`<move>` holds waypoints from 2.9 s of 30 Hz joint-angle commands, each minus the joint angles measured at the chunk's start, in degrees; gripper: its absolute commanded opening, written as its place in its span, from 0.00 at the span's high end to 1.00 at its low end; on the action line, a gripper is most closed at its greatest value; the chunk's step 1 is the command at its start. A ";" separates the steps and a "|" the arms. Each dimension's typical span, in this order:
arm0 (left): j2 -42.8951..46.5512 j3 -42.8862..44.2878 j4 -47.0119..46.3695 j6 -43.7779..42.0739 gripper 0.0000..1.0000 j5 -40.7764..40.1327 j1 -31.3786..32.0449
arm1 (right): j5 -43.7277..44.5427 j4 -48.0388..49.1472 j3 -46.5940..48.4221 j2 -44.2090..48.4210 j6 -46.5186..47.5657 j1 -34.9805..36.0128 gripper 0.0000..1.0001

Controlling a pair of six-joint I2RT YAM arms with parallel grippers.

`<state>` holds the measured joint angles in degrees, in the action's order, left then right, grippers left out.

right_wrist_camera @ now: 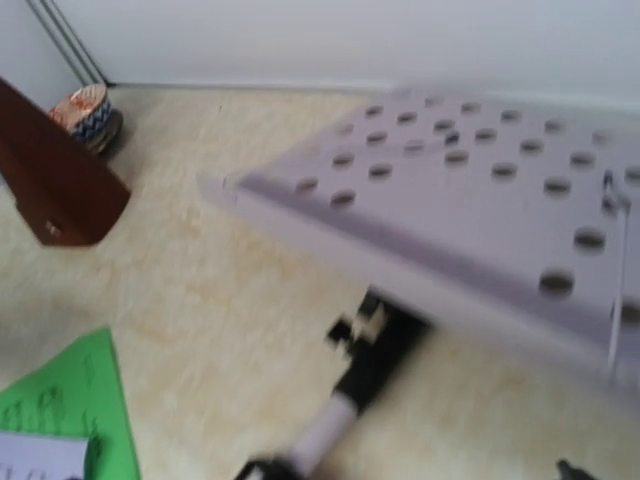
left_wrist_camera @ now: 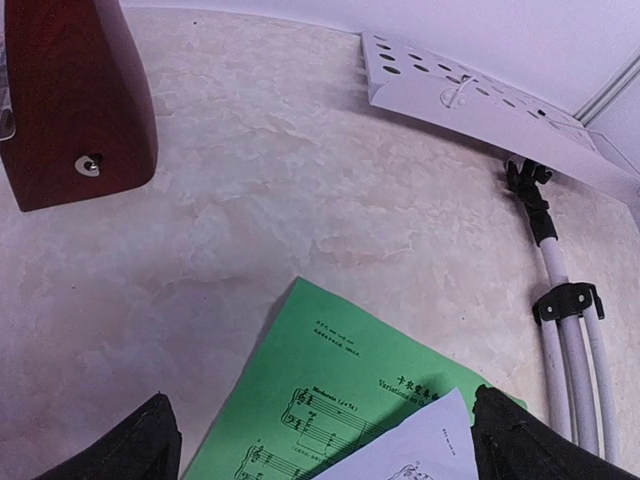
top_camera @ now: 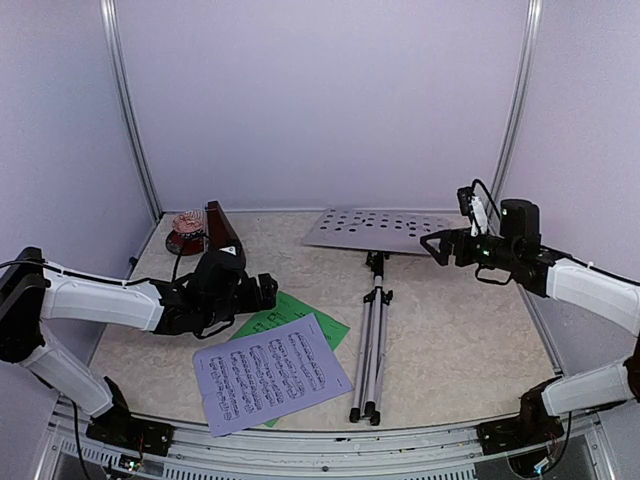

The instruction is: Set up the instrument practice props

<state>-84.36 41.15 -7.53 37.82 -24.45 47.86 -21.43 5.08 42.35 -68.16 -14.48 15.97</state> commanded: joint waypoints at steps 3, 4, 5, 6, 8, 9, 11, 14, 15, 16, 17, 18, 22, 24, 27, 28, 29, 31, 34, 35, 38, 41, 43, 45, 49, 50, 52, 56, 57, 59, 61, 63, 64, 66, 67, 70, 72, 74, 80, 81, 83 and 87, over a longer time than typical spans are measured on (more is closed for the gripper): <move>1.14 1.39 -4.31 -2.81 0.01 4.24 0.45 | -5.90 -5.77 13.58 -8.73 12.33 -0.50 0.00; 0.94 1.39 -4.66 -2.84 0.01 4.87 0.48 | -7.44 -10.05 18.43 -11.85 15.45 -0.50 0.00; 0.73 1.35 -5.06 -2.73 0.01 5.42 0.55 | -8.69 -14.95 23.33 -15.05 18.12 -0.49 0.00; 0.54 1.25 -5.52 -2.74 0.01 5.91 0.61 | -9.14 -19.04 27.86 -18.77 20.42 -0.57 0.00; 0.43 0.66 -6.63 -2.53 0.01 6.79 0.74 | -11.18 -26.73 36.09 -25.75 23.62 -1.41 0.00; 0.41 0.38 -7.08 -2.38 0.01 7.21 0.82 | -11.70 -29.78 39.31 -29.00 24.66 -2.05 0.00; 0.66 -0.38 -8.11 -2.08 0.01 8.07 1.08 | -9.27 -33.55 43.77 -33.71 26.30 -2.29 0.00; 1.08 -2.34 -11.27 -1.30 0.01 11.37 1.34 | -8.22 -34.97 46.28 -35.99 30.51 -2.35 0.00; 1.07 -3.06 -12.53 -0.97 0.01 12.45 1.36 | -8.51 -35.21 47.18 -36.56 31.81 -2.41 0.01; 0.91 -3.59 -13.53 -0.64 0.01 13.40 1.43 | -9.01 -35.53 47.94 -37.17 32.79 -2.45 0.01; 0.61 -3.98 -14.48 -0.26 0.01 14.30 1.45 | -9.75 -36.17 49.24 -38.19 33.85 -2.48 0.03; 0.29 -4.19 -15.22 -0.05 0.01 15.06 1.45 | -10.76 -37.63 50.98 -39.47 34.94 -2.56 0.04; -1.31 -3.80 -17.10 0.21 0.01 17.38 1.90 | -13.22 -43.77 57.92 -45.84 38.19 -3.07 0.10; -2.02 -3.87 -18.61 0.44 0.01 18.98 2.14 | -15.09 -45.90 60.74 -48.80 38.99 -3.39 0.14; -3.03 -3.92 -19.93 1.07 0.01 20.43 2.48 | -17.51 -50.16 65.21 -53.01 39.94 -3.26 0.23; -3.16 -4.07 -20.42 1.17 0.01 20.67 2.64 | -17.88 -50.99 66.19 -54.02 40.16 -3.12 0.26; -3.26 -4.24 -20.83 1.20 0.01 20.82 2.82 | -17.97 -51.48 66.77 -54.69 40.21 -2.87 0.28; -3.43 -4.68 -21.33 1.25 0.01 20.77 3.07 | -16.59 -51.85 67.04 -55.32 40.36 -1.98 0.29; -3.86 -5.21 -21.71 1.21 0.01 20.76 3.12 | -15.88 -53.63 68.19 -56.60 41.07 -1.17 0.33; -3.95 -5.34 -21.75 1.14 0.01 20.78 3.12 | -15.92 -54.02 68.51 -56.95 41.17 -1.12 0.34; -3.91 -5.84 -21.79 1.16 0.01 20.42 3.12 | -14.87 -54.50 69.10 -58.02 41.11 -0.87 0.36; -3.80 -6.44 -22.28 1.20 0.01 20.10 3.20 | -13.41 -55.36 69.83 -59.31 41.32 -0.44 0.41; -3.97 -6.68 -22.60 1.09 0.01 20.04 3.15 | -13.08 -56.25 70.46 -59.97 41.81 -0.04 0.44; -4.58 -6.69 -22.90 0.87 0.01 20.04 3.12 | -12.52 -57.23 71.83 -60.88 41.98 0.52 0.48; -5.64 -6.43 -23.07 0.62 0.01 20.35 3.17 | -11.82 -61.08 76.21 -63.34 43.23 1.37 0.57; -5.72 -6.50 -23.20 0.59 0.01 20.41 3.20 | -11.53 -61.77 76.96 -63.81 43.36 1.66 0.60; -5.73 -6.52 -23.43 0.58 0.01 20.33 3.17 | -11.31 -62.94 77.97 -64.42 43.92 2.14 0.64; -5.73 -6.43 -23.49 0.12 0.01 20.03 3.13 | -9.86 -63.79 78.48 -65.08 44.76 3.18 0.67; -5.67 -6.40 -23.50 0.00 0.01 19.94 3.12 | -9.72 -64.10 78.63 -65.40 44.98 3.31 0.68; -5.64 -6.43 -23.52 -0.18 0.01 19.91 3.12 | -9.48 -64.31 78.80 -65.75 45.15 3.31 0.72; -5.64 -6.51 -23.66 -0.28 0.01 19.82 3.12 | -9.38 -64.45 78.82 -66.11 45.27 3.33 0.75; -5.64 -6.45 -23.68 -0.32 0.01 19.88 3.12 | -9.55 -64.36 78.82 -66.52 45.49 3.28 0.75; -5.64 -6.43 -23.67 -0.30 0.01 19.84 3.12 | -9.63 -64.49 79.13 -66.88 45.61 3.28 0.75; -5.57 -6.43 -23.67 -0.34 0.01 19.86 3.12 | -10.75 -64.94 79.94 -67.70 45.91 3.22 0.75; -5.56 -6.47 -23.70 -0.38 0.01 19.75 3.12 | -11.50 -65.22 80.45 -68.17 45.94 3.08 0.75; -5.40 -6.52 -23.67 -0.38 0.01 19.60 3.12 | -14.25 -66.00 81.71 -69.45 45.95 2.59 0.73; -5.50 -6.58 -23.84 -0.38 0.01 19.51 3.12 | -14.89 -66.43 82.31 -70.09 46.03 2.62 0.73; -5.75 -6.52 -23.98 -0.38 0.01 19.31 3.12 | -15.29 -66.52 82.46 -70.39 46.24 2.58 0.74; -7.11 -5.76 -24.13 -0.49 0.01 19.63 2.95 | -15.00 -66.40 82.73 -70.54 46.56 2.60 0.89; -7.13 -5.65 -24.11 -0.49 0.01 19.60 2.95 | -14.97 -66.25 82.84 -70.35 46.44 2.58 0.93; -7.14 -5.49 -24.04 -0.47 0.01 19.67 2.90 | -14.43 -65.94 83.05 -69.56 46.19 2.58 1.00; -7.12 -5.22 -23.98 -0.49 0.01 19.68 2.95 | -13.26 -64.74 82.34 -66.38 45.95 2.58 1.00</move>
<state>-90.98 34.96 -30.41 38.46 -4.73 50.68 -34.41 -57.34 124.64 -137.05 34.15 17.85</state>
